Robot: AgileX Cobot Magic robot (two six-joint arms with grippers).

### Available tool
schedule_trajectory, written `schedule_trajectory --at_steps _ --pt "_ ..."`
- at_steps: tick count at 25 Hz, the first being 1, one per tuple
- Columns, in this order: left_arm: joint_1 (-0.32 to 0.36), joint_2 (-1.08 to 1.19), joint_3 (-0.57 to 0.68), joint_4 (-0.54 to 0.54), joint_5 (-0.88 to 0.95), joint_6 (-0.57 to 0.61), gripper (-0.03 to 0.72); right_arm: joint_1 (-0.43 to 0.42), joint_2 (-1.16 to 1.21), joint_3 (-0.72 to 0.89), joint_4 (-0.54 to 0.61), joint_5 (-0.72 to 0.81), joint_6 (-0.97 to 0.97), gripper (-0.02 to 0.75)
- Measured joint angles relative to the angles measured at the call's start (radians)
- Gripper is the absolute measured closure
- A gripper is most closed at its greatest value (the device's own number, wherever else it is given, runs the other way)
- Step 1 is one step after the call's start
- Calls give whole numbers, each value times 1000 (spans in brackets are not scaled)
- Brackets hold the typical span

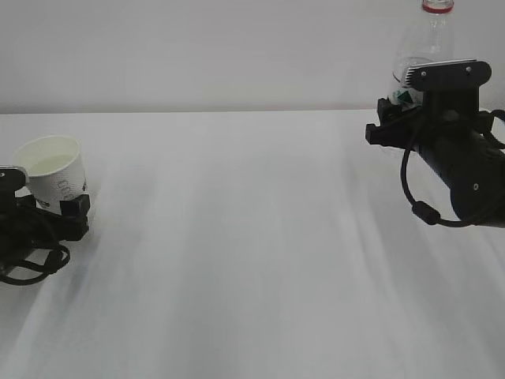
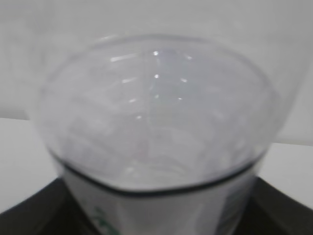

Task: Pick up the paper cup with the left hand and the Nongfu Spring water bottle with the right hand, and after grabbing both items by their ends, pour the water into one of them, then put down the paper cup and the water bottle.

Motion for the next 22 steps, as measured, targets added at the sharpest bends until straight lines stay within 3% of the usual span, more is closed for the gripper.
schedule_trajectory --at_steps 15,22 --pt "-2 -159 182 7 0 0 6 0 0 0 0 -1 0 208" --pt "-72 -264 249 22 0 0 6 0 0 0 0 -1 0 207"
